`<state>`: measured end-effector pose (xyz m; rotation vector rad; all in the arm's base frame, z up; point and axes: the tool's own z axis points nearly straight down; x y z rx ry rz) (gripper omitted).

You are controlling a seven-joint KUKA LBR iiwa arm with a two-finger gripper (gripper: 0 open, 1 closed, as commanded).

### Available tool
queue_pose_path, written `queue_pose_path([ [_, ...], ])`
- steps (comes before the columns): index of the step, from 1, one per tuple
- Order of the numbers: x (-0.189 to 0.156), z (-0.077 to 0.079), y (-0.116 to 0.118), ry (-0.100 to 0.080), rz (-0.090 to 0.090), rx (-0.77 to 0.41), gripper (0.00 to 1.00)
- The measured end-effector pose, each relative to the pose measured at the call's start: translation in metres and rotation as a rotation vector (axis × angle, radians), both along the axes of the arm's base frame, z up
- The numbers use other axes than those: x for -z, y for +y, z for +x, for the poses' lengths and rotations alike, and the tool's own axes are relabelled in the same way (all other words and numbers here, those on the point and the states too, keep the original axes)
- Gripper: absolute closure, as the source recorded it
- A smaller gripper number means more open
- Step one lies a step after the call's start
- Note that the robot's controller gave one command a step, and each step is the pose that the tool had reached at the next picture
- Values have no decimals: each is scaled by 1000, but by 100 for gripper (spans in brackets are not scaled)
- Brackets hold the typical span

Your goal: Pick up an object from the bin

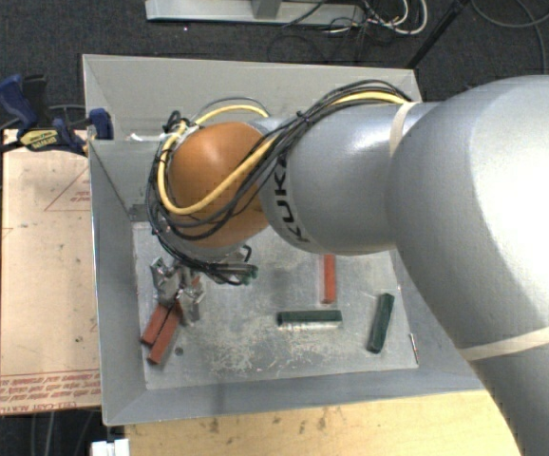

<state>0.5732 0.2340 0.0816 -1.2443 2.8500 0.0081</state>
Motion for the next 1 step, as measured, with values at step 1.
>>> queue_pose_path([
  [1,-3,-2,-1,8,-5,-1,100],
])
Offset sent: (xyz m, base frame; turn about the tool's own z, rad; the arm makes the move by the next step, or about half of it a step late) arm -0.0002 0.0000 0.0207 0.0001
